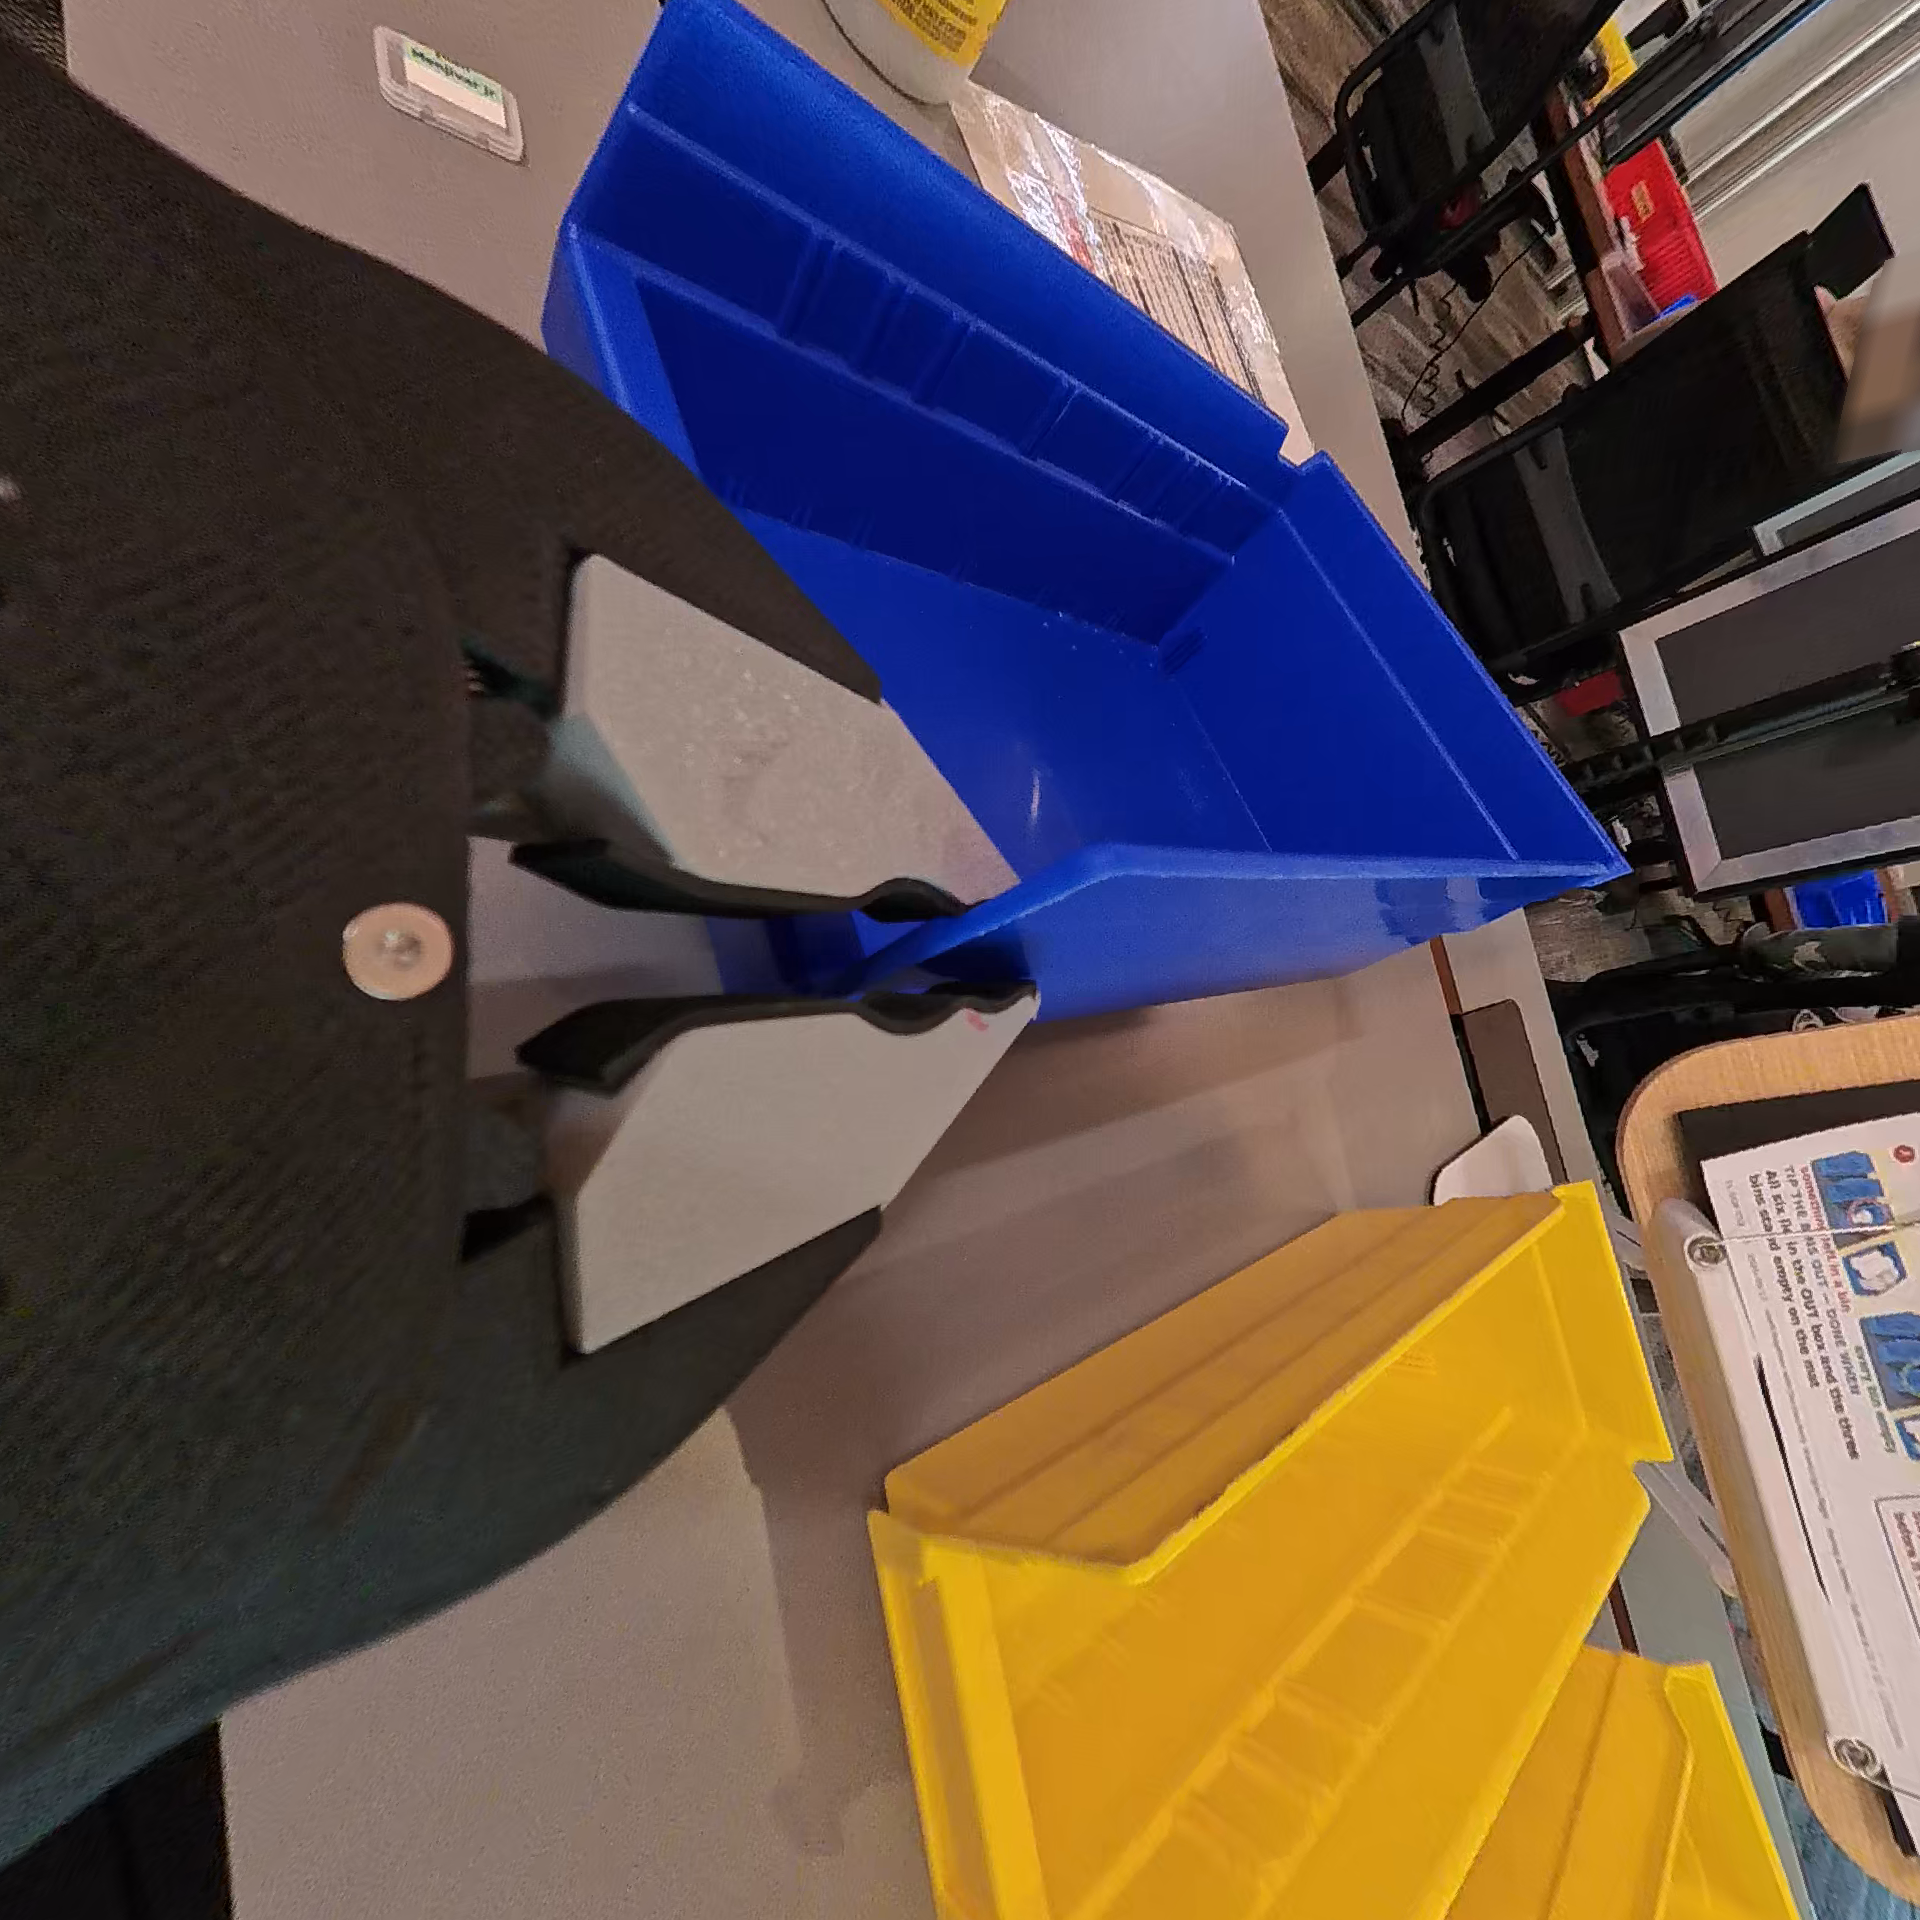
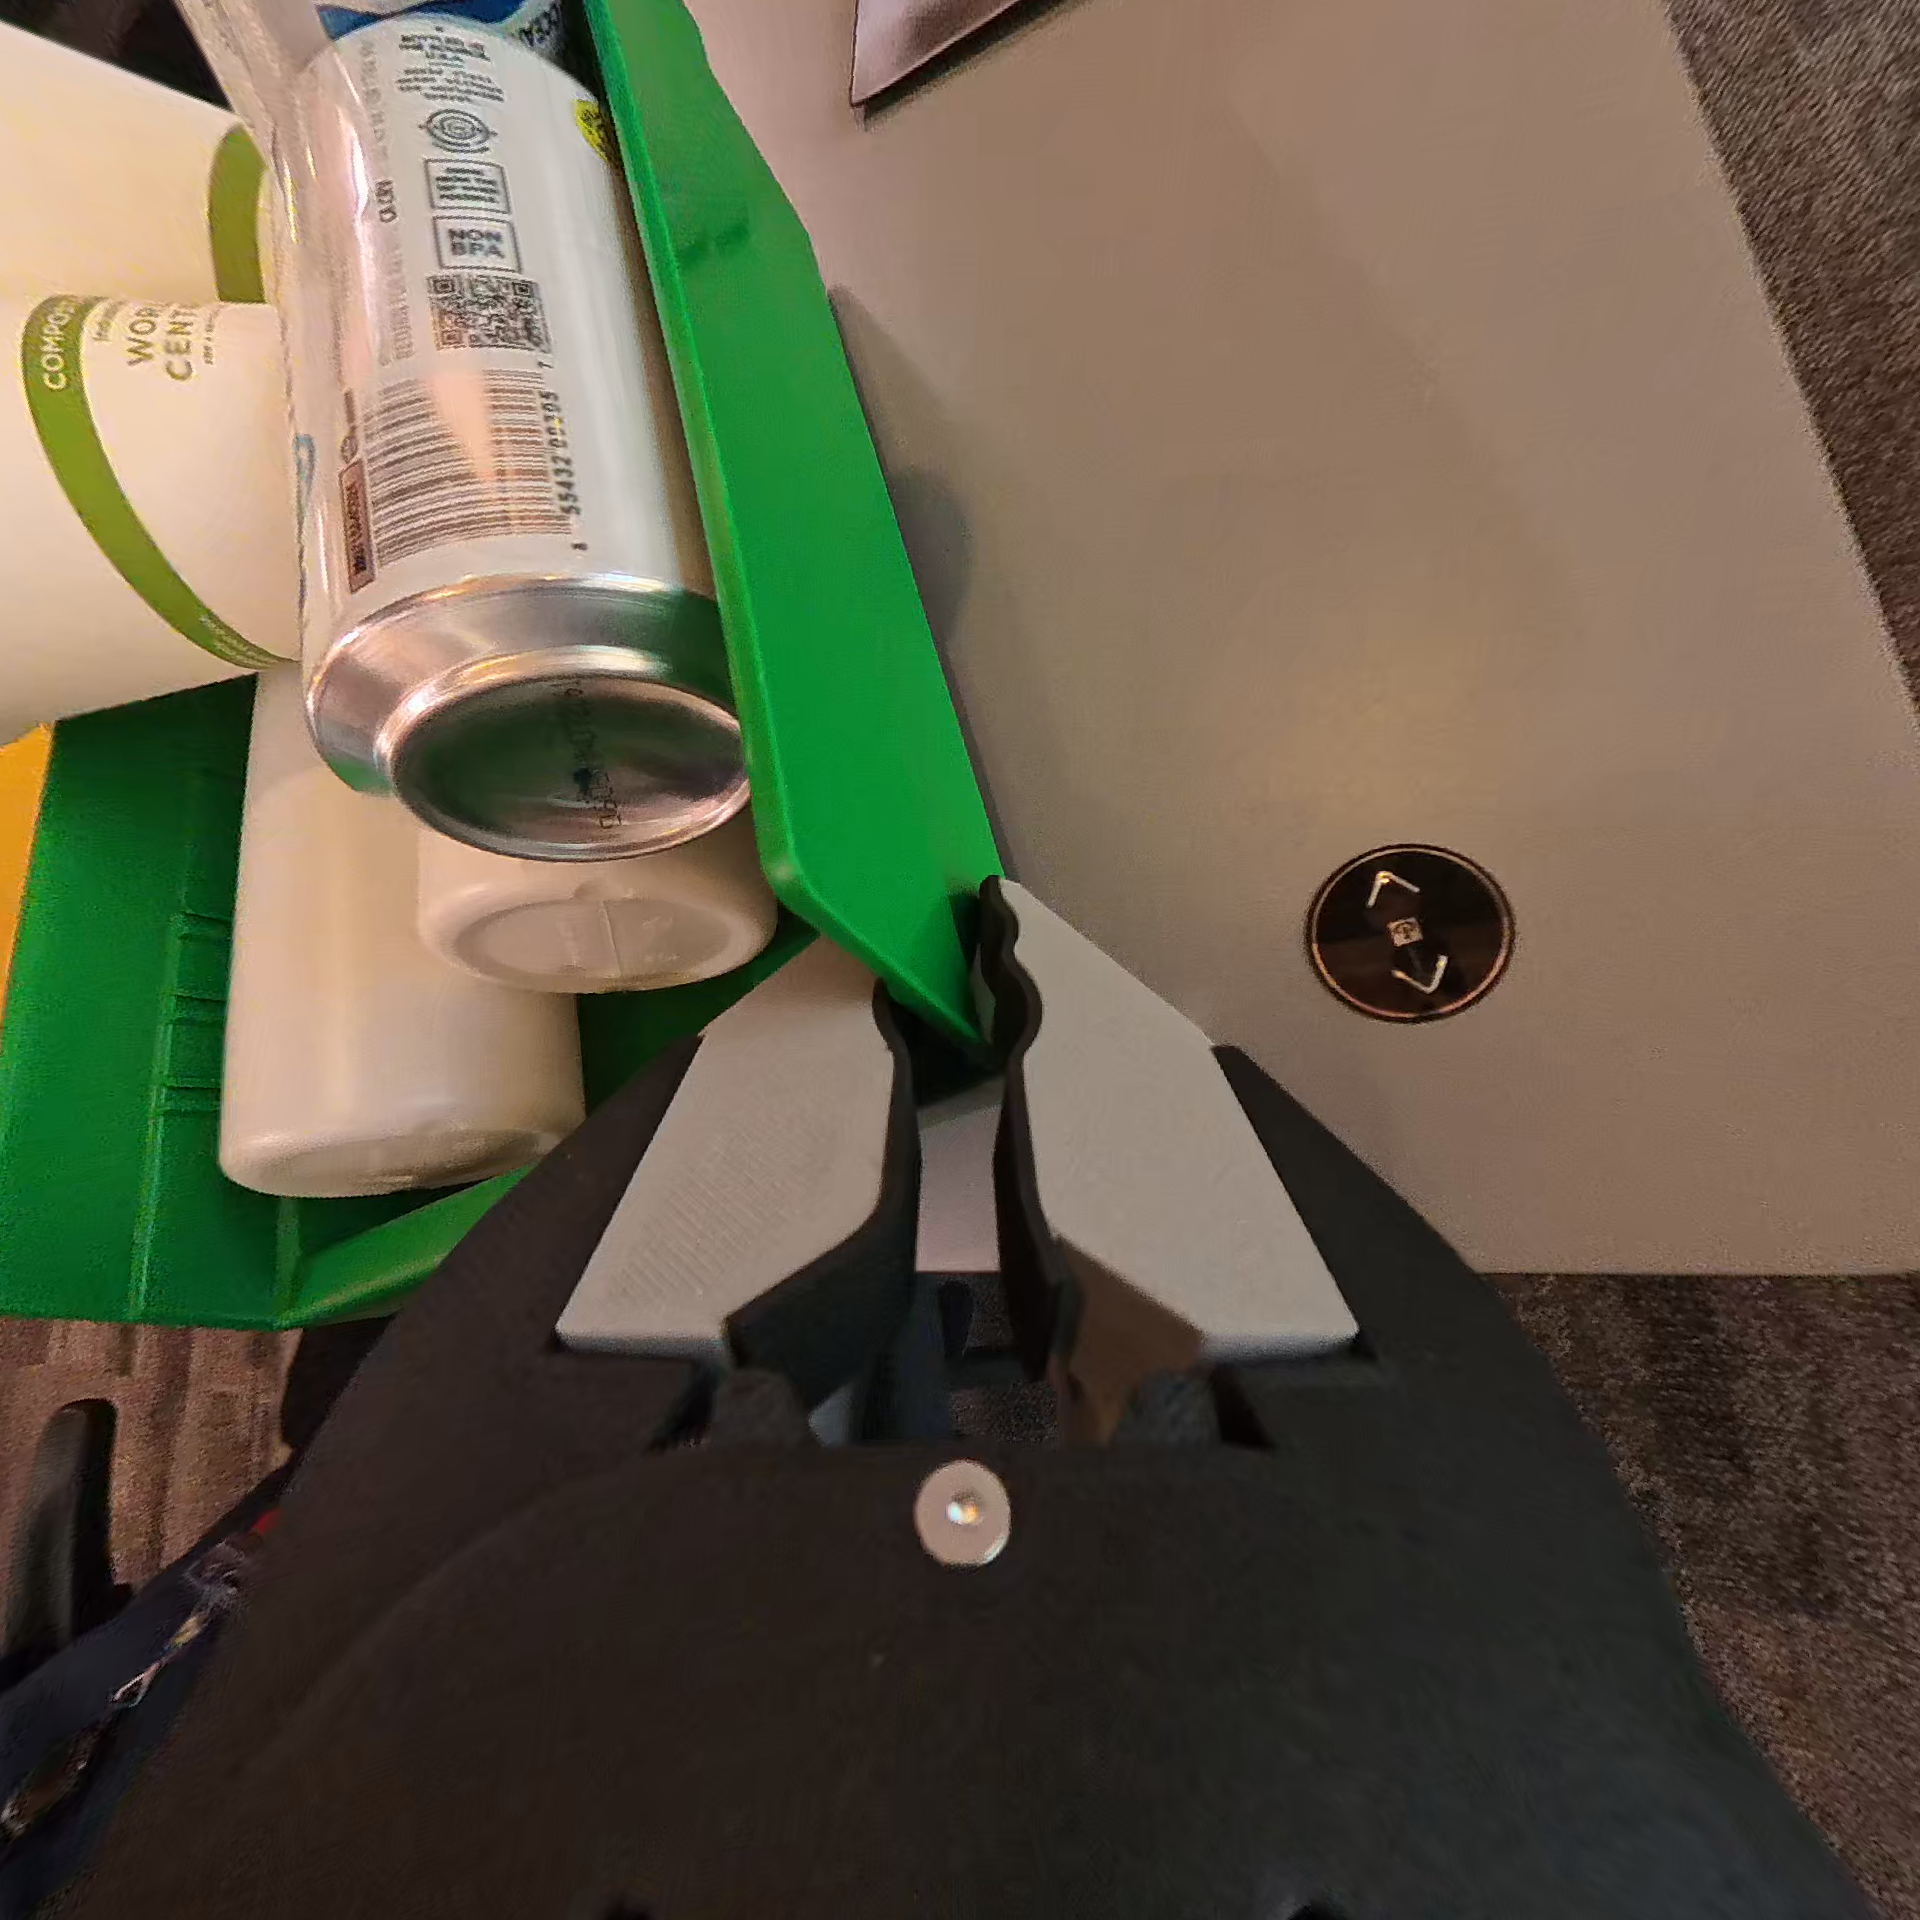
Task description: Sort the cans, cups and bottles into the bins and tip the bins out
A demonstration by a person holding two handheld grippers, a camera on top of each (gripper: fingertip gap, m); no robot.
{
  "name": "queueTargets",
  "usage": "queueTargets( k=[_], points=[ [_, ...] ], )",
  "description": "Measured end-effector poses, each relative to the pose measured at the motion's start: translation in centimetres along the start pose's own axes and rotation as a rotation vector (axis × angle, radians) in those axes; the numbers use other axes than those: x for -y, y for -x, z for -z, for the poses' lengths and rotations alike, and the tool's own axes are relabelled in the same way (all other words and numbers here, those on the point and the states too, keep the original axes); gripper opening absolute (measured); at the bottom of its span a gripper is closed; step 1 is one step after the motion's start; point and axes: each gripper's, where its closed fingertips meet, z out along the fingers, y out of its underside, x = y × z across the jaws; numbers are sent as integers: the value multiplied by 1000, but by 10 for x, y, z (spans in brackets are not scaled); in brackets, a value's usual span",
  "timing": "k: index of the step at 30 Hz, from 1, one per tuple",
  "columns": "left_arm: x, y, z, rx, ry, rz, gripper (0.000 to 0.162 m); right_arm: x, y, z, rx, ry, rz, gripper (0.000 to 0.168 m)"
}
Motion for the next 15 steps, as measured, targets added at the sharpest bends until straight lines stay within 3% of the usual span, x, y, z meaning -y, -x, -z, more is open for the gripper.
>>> queueTargets(
  k=[15],
  points=[
    [1, -1, 0, 9, -2, -12, 6, 16, 15, 9, 115, -21, -92, 6]
  ],
)
